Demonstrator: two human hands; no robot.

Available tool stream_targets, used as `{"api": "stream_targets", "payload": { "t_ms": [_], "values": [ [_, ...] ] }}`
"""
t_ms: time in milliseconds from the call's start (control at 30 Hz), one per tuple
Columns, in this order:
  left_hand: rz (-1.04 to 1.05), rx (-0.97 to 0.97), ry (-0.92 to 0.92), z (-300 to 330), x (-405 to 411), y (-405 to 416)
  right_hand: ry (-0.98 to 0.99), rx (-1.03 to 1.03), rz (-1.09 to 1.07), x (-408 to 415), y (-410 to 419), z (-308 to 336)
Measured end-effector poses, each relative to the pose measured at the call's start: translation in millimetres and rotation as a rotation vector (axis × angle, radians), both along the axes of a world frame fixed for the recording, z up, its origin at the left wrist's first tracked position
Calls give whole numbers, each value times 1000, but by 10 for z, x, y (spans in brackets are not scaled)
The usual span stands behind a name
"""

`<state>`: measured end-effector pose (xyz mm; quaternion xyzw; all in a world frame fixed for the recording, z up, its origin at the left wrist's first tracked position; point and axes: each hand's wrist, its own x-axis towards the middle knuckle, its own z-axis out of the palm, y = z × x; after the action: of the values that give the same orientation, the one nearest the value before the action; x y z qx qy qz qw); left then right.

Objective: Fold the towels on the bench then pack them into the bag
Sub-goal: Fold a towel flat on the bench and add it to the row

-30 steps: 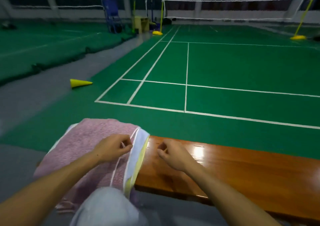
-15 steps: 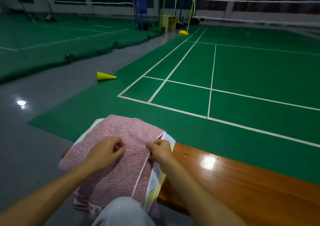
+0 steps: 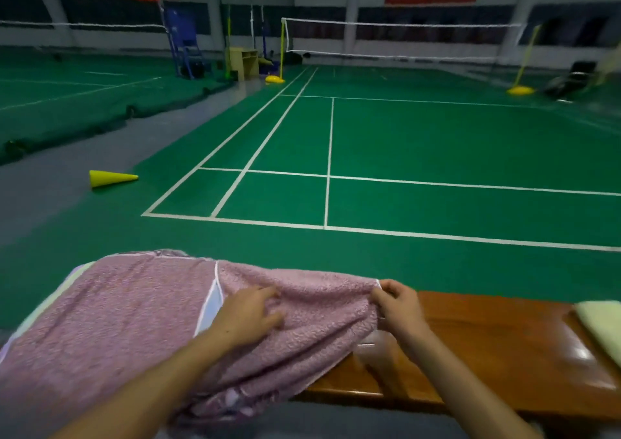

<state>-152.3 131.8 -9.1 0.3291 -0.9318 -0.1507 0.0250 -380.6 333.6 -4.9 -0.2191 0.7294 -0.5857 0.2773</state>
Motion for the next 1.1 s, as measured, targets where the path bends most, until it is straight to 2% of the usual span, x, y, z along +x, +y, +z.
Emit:
{"api": "stream_targets", "payload": {
  "t_ms": [67,133,200,367,533,700,733,933,1100],
  "values": [
    [-51,40,-57,-267,-234,217,44,44,-62,-246,317,-107],
    [-95,-16,-131,-542,-445,404,98,124,-94,-473,654,-260],
    [-77,-58,-125,-684,-608,493,167,211,-86,-674,905,-435],
    [-4,41,-105,-603,-900,501,227,329,-58,-953,1165,-677],
    [246,381,110,-456,-953,453,232,309,-8,-975,1168,-740],
    [252,818,280,-404,-791,379,275,231,8,-963,1157,-648],
    [231,842,309,-397,-774,370,281,220,17,-955,1160,-606],
    [169,733,455,-22,-511,308,247,57,-72,-830,1327,-220],
    [20,726,420,537,-243,166,274,-10,0,-836,1479,276]
  ]
}}
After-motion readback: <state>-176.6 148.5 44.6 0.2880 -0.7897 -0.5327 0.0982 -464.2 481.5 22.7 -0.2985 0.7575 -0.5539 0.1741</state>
